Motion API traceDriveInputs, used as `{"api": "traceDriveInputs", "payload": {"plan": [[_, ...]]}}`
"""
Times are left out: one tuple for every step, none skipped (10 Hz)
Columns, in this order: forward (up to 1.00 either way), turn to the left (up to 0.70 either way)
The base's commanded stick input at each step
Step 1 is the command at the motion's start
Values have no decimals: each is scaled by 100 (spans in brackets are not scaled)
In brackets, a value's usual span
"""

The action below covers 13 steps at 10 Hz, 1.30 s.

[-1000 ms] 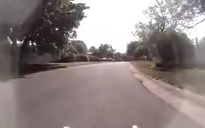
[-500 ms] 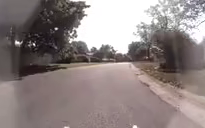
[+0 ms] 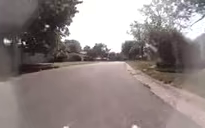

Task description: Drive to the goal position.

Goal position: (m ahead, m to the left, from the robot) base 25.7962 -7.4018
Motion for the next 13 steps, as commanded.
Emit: {"api": "traceDriveInputs", "payload": {"plan": [[69,3],[69,3],[69,3],[69,3],[69,3],[69,3],[69,3],[69,3],[69,3],[69,3],[69,3],[69,3],[69,3]]}}
